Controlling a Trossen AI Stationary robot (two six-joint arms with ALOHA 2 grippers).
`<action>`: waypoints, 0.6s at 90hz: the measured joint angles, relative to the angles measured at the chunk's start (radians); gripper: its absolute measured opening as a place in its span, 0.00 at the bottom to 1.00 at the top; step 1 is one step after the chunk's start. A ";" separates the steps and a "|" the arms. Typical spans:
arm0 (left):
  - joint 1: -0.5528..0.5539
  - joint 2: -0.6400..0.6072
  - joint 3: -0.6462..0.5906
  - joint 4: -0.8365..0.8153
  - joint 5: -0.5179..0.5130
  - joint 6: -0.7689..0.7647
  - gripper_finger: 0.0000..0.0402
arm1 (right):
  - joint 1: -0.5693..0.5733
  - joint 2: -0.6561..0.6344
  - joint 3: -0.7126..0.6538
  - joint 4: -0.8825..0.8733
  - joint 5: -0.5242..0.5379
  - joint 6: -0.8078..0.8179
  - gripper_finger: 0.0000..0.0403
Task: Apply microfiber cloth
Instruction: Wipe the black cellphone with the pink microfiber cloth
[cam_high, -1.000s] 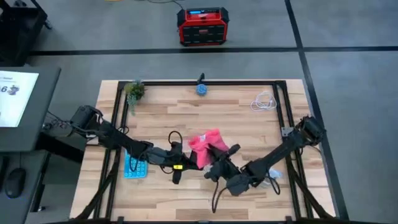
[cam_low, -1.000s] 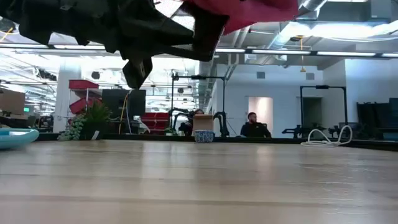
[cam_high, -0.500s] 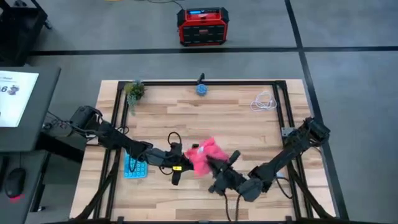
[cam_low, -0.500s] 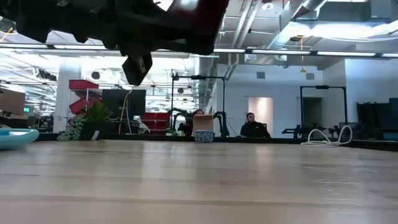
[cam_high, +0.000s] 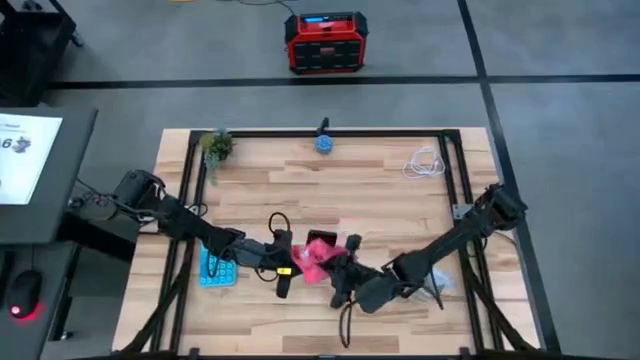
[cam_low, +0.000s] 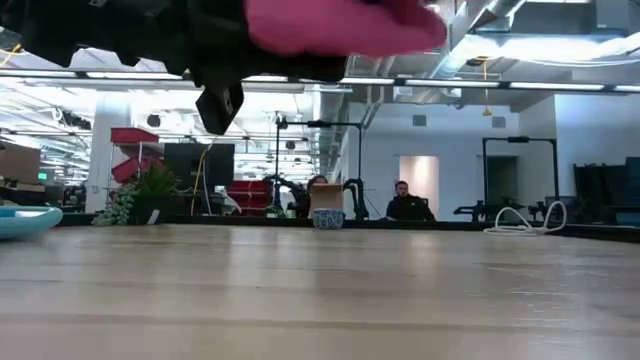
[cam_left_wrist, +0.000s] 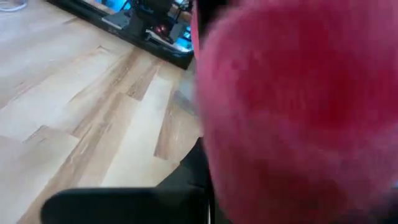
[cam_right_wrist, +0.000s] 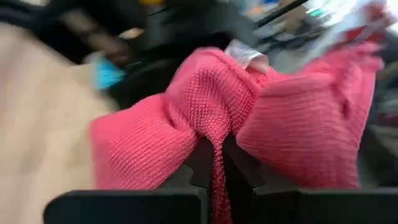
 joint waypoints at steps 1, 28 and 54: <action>0.000 0.000 0.000 -0.001 0.000 0.001 0.02 | 0.000 0.000 0.000 -0.007 -0.008 0.006 0.01; 0.001 -0.004 0.002 0.010 0.007 -0.005 0.02 | 0.040 -0.035 -0.003 0.069 0.400 -0.164 0.01; -0.003 -0.002 0.001 -0.007 0.034 0.000 0.02 | 0.043 -0.037 -0.001 -0.032 0.197 -0.027 0.01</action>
